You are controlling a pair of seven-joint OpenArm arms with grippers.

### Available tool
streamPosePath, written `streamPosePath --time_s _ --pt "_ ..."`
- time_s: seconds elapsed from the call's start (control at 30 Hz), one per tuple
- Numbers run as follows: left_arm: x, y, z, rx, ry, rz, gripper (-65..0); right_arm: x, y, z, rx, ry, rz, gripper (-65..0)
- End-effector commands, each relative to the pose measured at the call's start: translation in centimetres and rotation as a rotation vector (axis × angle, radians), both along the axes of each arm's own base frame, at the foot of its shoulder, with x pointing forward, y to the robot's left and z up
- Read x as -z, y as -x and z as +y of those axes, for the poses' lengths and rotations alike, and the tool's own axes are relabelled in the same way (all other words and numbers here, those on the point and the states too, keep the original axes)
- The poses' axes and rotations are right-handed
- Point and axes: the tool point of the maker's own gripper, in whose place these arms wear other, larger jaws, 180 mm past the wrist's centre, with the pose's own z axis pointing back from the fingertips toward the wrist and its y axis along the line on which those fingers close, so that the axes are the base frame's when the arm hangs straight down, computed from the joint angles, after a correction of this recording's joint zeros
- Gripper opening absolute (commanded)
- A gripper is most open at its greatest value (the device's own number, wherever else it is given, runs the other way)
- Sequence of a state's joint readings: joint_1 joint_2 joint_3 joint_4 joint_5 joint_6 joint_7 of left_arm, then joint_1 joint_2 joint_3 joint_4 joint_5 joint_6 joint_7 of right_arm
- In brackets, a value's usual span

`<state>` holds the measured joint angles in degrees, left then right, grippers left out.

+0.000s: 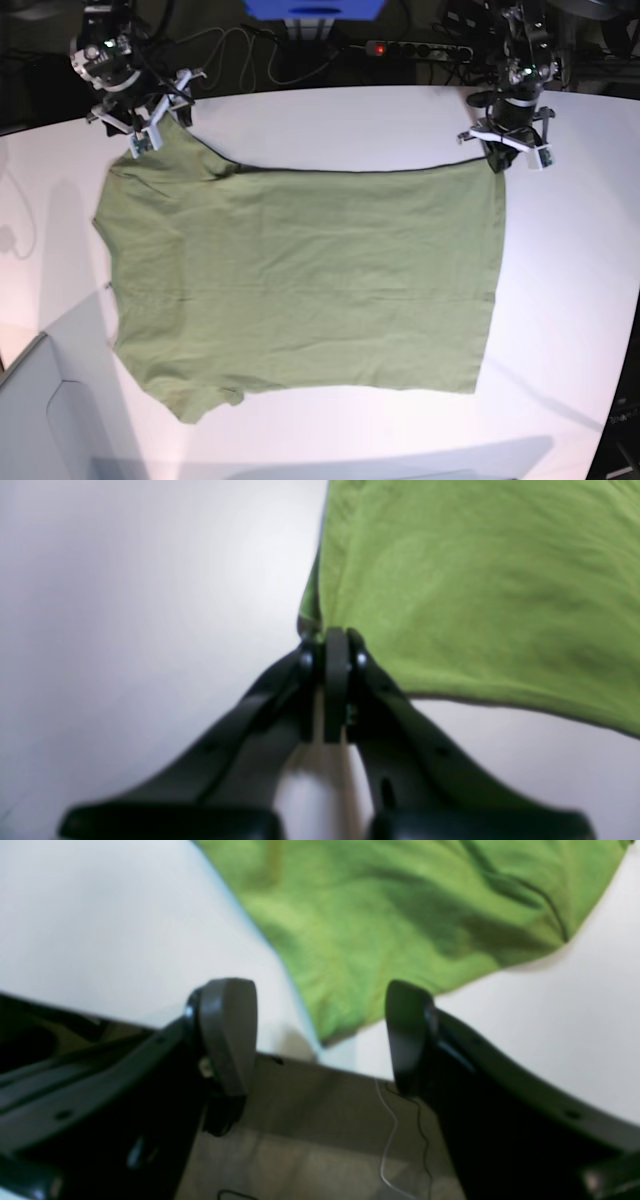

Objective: Fold the T-shirt properly
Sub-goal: 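Move the right gripper to the other shoulder corner and grasp both corners, then pull the shoulder edge with both grippers, folding it over the shirt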

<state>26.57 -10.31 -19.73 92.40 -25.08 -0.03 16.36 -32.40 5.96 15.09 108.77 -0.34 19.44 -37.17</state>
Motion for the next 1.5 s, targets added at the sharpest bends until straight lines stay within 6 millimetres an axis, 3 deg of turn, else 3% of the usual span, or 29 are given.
streamPosePath --time_s 0.0,0.47,0.6,0.77,0.93,1.27,1.47 --pt "-1.0 -0.5 0.3 0.003 -0.015 -0.034 -65.0 -0.3 -0.3 -0.1 -0.015 -0.002 -0.02 -26.2" --pt "-0.6 0.1 0.3 0.0 -0.013 -0.018 -65.0 2.7 0.6 -1.1 0.0 -0.014 0.039 -28.7" --pt "-0.4 0.2 0.3 -0.001 -0.012 -0.014 -65.0 3.0 0.9 -1.5 -0.004 -0.006 0.05 -41.1" --pt "-0.4 0.2 0.3 -0.001 -0.012 -0.014 -65.0 3.1 1.1 -1.8 -0.009 0.005 0.061 -65.0" --pt "-0.9 0.7 -0.2 0.003 -0.007 -0.019 -65.0 2.6 1.1 -2.2 -0.031 0.052 0.052 -65.0" --pt "-2.7 1.9 -1.2 0.033 -0.019 -0.034 -65.0 -2.5 0.3 -1.5 -0.09 0.098 -0.068 -64.9" --pt "-3.5 3.3 -1.8 0.054 -0.027 -0.022 -65.0 -3.8 0.8 -2.0 -0.093 0.123 -0.084 -64.9"
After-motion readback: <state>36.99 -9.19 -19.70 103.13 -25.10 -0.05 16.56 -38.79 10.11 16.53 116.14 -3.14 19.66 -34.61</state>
